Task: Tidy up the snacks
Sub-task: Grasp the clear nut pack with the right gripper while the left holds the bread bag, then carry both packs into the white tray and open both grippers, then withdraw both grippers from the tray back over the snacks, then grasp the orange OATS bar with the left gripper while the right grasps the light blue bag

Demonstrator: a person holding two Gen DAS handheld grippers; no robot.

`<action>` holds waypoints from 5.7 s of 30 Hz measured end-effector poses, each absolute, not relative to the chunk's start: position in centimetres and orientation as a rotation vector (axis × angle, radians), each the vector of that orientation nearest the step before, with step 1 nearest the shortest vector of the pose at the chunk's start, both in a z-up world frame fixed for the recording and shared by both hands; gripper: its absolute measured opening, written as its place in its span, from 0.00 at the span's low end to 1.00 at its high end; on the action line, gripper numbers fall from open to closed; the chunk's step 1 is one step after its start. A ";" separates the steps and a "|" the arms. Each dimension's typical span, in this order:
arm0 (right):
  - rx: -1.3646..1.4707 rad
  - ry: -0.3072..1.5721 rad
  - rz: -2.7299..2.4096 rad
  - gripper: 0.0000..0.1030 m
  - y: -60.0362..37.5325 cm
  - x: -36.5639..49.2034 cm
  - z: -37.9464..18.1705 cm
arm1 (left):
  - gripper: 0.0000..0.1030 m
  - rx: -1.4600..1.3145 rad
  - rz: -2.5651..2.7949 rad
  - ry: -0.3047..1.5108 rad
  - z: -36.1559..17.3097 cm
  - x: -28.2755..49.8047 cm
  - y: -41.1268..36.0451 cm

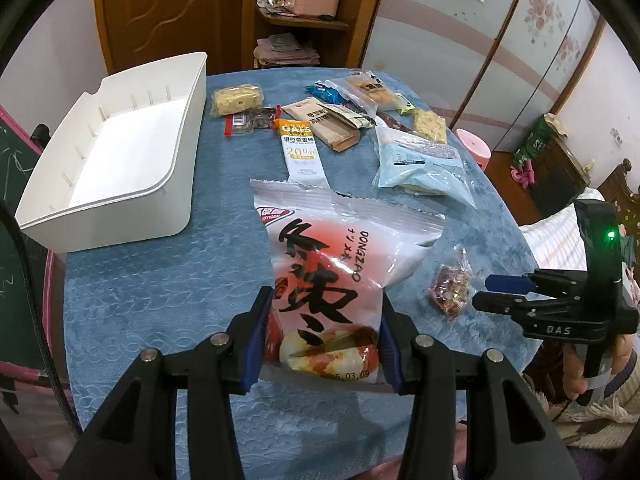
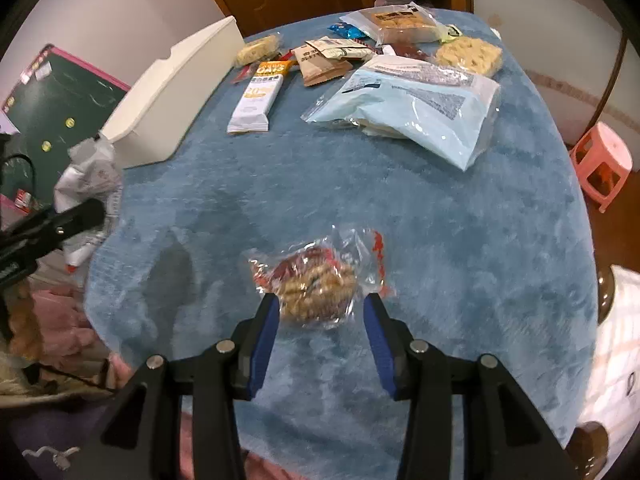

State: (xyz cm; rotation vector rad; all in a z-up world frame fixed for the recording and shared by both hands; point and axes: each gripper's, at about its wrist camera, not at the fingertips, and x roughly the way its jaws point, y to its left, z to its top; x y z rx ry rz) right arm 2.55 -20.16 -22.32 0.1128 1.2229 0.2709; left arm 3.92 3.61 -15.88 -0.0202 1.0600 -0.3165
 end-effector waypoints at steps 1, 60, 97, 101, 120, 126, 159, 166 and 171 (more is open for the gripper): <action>0.137 1.225 0.274 0.43 -20.4 2.5 -22.4 | 0.45 -0.020 -0.317 1.061 -15.9 3.9 3.5; -0.172 0.790 0.489 0.41 0.7 14.5 -2.1 | 0.45 0.013 0.057 0.832 -3.2 12.6 17.6; -0.230 0.976 0.482 0.54 8.9 21.3 -11.4 | 0.97 -0.034 0.268 0.949 -8.9 18.4 23.3; -0.222 0.950 0.472 0.54 7.3 19.2 -10.0 | 0.97 -0.024 0.236 0.919 -7.3 16.8 21.6; -0.115 0.810 0.304 0.54 -6.8 9.4 -3.0 | 0.98 0.028 0.043 0.776 0.4 6.6 9.7; -0.107 0.768 0.194 0.54 -13.3 7.2 -1.8 | 0.98 0.056 -0.031 0.772 0.9 6.0 5.4; 0.148 1.092 0.065 0.54 -28.0 14.0 -19.5 | 0.98 0.112 -0.080 1.041 -16.0 18.8 -1.6; 0.257 1.129 0.065 0.54 -29.2 16.6 -22.8 | 0.98 0.093 -0.050 1.082 -20.1 23.0 -1.3; 0.320 1.125 0.102 0.54 -29.1 18.1 -23.7 | 0.97 0.074 -0.040 1.115 -22.6 24.9 -1.2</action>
